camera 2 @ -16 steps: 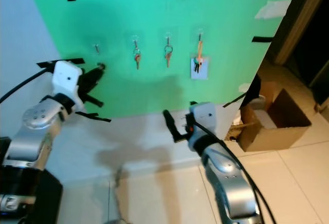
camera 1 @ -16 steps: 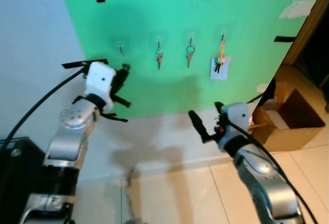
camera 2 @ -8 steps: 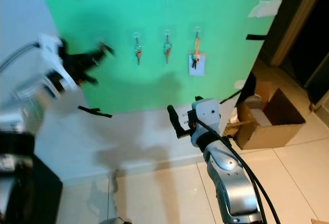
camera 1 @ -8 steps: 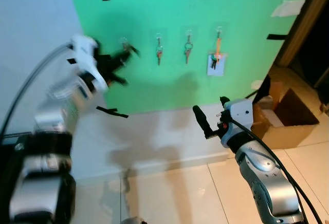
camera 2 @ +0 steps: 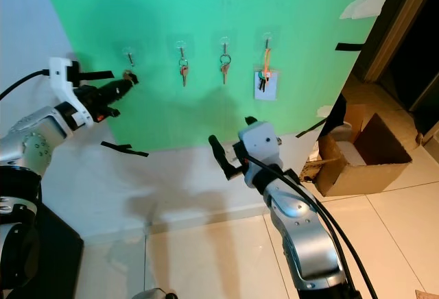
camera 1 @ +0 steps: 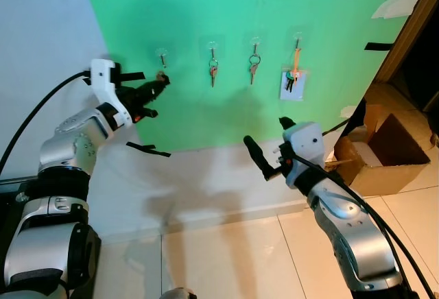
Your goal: Hang keys on a hook
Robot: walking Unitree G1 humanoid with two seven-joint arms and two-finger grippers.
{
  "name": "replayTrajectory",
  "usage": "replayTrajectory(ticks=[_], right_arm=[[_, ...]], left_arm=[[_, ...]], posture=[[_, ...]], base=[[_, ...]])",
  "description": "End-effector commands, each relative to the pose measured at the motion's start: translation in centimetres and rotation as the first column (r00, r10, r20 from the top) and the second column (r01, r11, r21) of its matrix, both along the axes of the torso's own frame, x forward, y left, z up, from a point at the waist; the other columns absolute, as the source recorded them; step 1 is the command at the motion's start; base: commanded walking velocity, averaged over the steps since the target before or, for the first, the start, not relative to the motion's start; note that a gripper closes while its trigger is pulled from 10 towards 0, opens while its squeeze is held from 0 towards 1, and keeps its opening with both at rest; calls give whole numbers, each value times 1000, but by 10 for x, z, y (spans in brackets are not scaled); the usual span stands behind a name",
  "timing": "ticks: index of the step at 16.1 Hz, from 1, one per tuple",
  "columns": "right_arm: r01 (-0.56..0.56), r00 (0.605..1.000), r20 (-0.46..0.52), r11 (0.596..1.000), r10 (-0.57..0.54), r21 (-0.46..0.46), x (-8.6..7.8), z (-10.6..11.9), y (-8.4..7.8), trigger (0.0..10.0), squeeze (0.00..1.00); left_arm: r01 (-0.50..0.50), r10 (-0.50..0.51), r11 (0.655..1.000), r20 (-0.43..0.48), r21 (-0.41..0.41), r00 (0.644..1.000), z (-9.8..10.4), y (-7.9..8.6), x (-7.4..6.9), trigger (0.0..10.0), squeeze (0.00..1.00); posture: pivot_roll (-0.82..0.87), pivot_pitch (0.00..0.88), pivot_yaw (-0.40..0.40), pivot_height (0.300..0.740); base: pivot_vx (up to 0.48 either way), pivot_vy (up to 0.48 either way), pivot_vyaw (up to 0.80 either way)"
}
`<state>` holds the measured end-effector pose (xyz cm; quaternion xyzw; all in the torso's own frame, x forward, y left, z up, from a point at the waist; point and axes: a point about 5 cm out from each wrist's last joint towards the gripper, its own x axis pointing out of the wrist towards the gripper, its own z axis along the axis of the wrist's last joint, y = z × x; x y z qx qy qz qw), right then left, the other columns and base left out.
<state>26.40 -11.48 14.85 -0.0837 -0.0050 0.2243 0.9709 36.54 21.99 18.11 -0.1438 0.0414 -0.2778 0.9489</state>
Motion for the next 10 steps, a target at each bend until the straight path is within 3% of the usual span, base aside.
replayTrajectory(ticks=[1,10], right_arm=[[-4,1000,31,1000,5,-29,1,6,1,10000,0],[-38,997,57,997,42,-68,-2,11,4,10000,0]], left_arm=[[8,-8,999,13,-40,1000,4,1,2,10000,0],[126,-125,986,22,-110,992,0,-11,-1,10000,0]], posture=[[-77,0,50,740],[-87,0,29,740]], base=[[0,0,0],[0,0,0]])
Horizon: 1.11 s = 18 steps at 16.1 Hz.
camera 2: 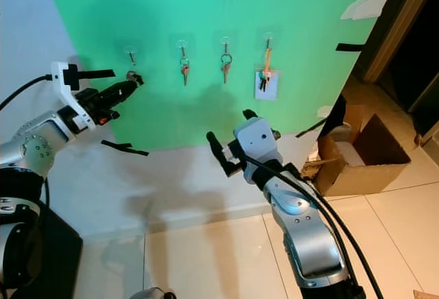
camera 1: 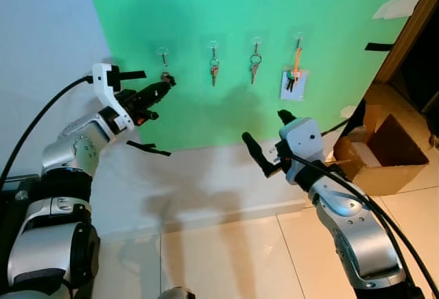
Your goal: Hang keys on a hook
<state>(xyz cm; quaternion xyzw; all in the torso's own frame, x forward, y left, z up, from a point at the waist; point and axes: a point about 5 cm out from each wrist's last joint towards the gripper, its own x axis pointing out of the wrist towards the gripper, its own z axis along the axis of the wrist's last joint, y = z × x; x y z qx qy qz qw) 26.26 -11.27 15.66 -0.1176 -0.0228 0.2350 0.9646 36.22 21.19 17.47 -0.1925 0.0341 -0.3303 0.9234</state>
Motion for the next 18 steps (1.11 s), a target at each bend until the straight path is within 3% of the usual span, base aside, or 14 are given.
replayTrajectory(ticks=[1,9,14,18], right_arm=[[-15,1000,12,1000,15,-8,0,4,2,10000,0],[-74,996,60,997,72,31,0,17,10,10000,0],[-107,992,90,978,92,179,2,34,15,10000,0],[-117,993,31,958,113,263,9,38,21,10000,0]], left_arm=[[21,-20,1000,23,-9,1000,8,-3,3,10000,0],[-17,20,998,61,-58,998,21,-1,11,10000,0],[-73,75,996,38,-59,996,15,4,13,10000,0],[-97,99,994,28,-53,995,12,7,13,10000,0]], posture=[[-88,0,27,740],[-91,0,22,740],[-91,0,17,740],[-94,0,16,740]], base=[[0,0,0],[0,0,0],[0,0,0],[0,0,0]])
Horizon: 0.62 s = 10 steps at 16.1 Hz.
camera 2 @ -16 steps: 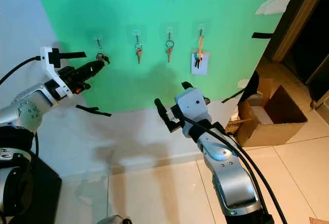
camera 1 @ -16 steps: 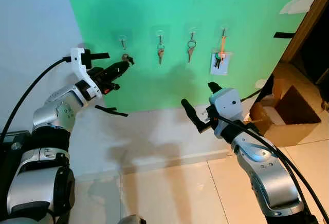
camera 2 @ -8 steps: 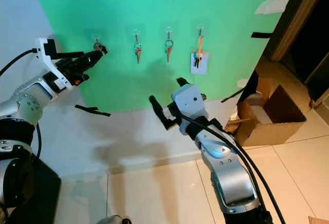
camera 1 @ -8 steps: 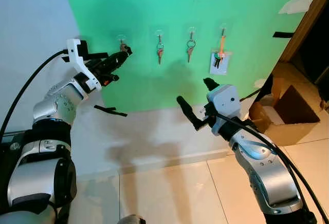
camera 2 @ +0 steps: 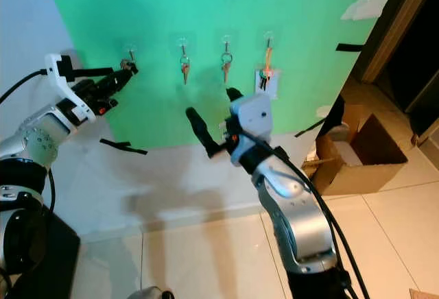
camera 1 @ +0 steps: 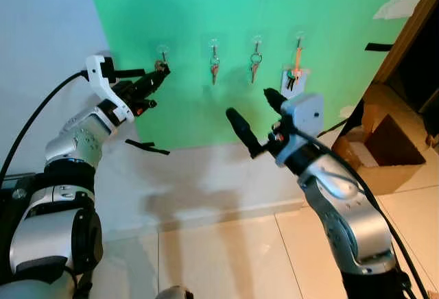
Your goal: Hang keys on a hook
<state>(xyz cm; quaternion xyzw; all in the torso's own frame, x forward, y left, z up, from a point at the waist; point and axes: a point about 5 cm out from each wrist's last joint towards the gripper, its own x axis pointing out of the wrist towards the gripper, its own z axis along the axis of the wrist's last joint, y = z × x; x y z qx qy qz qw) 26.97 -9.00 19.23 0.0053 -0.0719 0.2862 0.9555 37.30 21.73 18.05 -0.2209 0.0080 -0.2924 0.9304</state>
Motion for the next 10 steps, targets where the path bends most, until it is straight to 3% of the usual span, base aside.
replayTrajectory(ticks=[1,10], right_arm=[[-3,1000,-12,1000,3,11,3,3,-1,10000,0],[-11,999,-39,1000,12,6,15,11,4,10000,0]], left_arm=[[-13,13,1000,14,13,1000,6,1,3,10000,0],[-23,23,1000,-1,2,1000,2,0,4,10000,0]], posture=[[-92,0,14,740],[-93,0,14,740]], base=[[0,0,0],[0,0,0]])
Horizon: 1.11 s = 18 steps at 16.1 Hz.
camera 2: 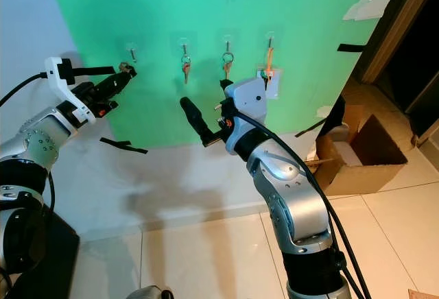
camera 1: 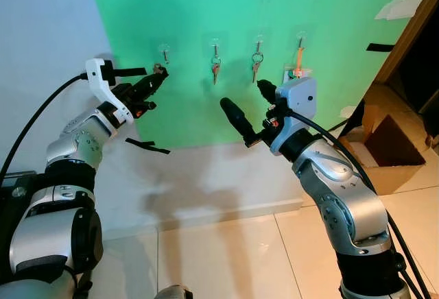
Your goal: Hang keys on a hook
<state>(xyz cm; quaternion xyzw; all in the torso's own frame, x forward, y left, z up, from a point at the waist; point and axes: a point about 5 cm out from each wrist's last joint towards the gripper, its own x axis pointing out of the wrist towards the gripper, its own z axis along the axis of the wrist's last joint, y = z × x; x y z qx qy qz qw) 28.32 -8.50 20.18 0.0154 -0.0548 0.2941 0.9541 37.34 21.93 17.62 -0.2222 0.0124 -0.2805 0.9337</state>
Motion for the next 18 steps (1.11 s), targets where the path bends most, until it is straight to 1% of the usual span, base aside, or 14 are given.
replayTrajectory(ticks=[1,3,5,8,13,16,18], right_arm=[[6,1000,-1,1000,-6,-4,1,2,-1,10000,0],[6,1000,1,1000,-6,-9,1,2,-1,10000,0],[4,1000,3,1000,-4,-12,1,2,0,10000,0],[4,1000,4,1000,-4,-15,1,3,0,10000,0],[4,1000,11,1000,-4,-21,1,3,-1,10000,0],[2,1000,13,1000,-2,-28,1,3,0,10000,0],[1,1000,13,1000,-1,-29,1,3,0,10000,0]], left_arm=[[6,-6,1000,14,-1,1000,6,-3,3,10000,0],[106,-105,994,44,-24,994,10,-13,0,10000,0],[139,-138,990,46,-28,989,10,-16,-1,10000,0],[154,-152,988,46,-25,987,10,-17,-1,10000,0],[71,-69,996,45,-44,997,16,-14,8,10000,0],[6,-5,998,13,-60,1000,13,-11,12,10000,0],[-12,12,998,0,-65,1000,11,-11,12,10000,0]], posture=[[-93,0,14,740],[-95,0,15,740],[-95,0,16,740],[-95,0,16,740],[-100,0,17,740],[-104,0,19,740],[-105,0,19,740]], base=[[0,0,0],[0,0,0],[0,0,0],[0,0,0],[0,0,0],[0,0,0],[0,0,0]])
